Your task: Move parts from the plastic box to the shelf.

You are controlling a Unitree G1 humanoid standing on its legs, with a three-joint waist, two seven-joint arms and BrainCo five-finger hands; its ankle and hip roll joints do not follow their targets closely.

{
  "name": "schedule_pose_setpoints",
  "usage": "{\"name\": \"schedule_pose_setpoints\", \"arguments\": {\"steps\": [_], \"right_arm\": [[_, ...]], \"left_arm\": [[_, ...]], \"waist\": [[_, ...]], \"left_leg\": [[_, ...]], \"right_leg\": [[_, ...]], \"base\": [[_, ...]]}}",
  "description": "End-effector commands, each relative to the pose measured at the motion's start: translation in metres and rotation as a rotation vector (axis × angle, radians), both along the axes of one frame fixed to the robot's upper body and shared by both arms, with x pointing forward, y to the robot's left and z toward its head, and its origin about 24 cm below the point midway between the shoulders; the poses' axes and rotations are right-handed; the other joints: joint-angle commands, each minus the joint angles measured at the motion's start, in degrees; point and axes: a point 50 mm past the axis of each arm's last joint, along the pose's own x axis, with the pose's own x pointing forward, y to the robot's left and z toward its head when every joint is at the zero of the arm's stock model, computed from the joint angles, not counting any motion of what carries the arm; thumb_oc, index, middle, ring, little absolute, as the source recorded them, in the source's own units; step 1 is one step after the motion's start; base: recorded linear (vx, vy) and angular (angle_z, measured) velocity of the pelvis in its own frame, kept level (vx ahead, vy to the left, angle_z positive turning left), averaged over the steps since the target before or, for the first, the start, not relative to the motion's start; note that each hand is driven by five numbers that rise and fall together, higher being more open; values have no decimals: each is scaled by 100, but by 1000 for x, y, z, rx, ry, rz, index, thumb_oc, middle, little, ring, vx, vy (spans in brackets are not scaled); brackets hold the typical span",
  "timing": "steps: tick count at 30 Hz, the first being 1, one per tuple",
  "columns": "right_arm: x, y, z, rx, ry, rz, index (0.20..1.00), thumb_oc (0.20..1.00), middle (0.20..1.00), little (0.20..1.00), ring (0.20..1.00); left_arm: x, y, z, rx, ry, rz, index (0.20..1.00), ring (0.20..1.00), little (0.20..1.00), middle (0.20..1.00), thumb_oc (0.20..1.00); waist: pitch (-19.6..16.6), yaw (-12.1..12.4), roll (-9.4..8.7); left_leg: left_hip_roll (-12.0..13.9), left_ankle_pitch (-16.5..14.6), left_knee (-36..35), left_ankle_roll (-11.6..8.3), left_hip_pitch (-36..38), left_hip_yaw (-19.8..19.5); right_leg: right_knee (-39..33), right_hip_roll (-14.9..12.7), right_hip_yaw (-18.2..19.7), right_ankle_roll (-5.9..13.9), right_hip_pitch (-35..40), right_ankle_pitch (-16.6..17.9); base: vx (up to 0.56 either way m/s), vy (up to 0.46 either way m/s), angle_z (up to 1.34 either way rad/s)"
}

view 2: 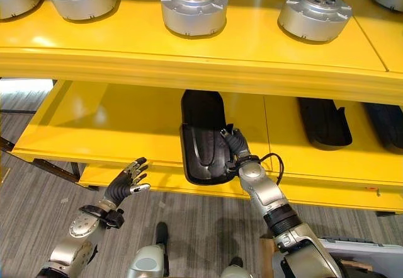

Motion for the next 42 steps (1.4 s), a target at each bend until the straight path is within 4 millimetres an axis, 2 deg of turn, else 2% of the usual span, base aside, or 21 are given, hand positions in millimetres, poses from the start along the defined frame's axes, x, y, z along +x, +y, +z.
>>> {"name": "schedule_pose_setpoints", "arguments": {"steps": [1,11,23,42], "right_arm": [[25,8,69,73,-237,45,200,200,200,200,200],[35,7,78,65,-242,79,200,200,200,200,200],[48,-6,91,69,-268,61,200,200,200,200,200],[52,-9,91,87,-269,35,200,200,200,200,200]], "left_arm": [[12,-9,19,1,-82,-77,1000,1000,1000,1000,1000],[13,-11,17,1,-57,-101,1000,1000,1000,1000,1000],[15,-17,18,-2,-54,-141,1000,1000,1000,1000,1000],[15,-21,16,-9,-60,-139,1000,1000,1000,1000,1000]], "waist": [[116,126,27],[208,150,101],[404,175,211],[443,127,273]], "left_leg": [[633,-436,517,-323,26,206],[648,-418,592,-323,-78,171],[645,-420,688,-333,-142,141],[623,-436,674,-317,-83,132]], "right_leg": [[589,-379,-67,-83,-390,24],[702,-415,-32,-99,-491,-4],[893,-484,-13,-105,-618,-61],[1046,-507,53,-138,-707,-123]], "base": [[0,0,0],[0,0,0],[0,0,0],[0,0,0]]}}
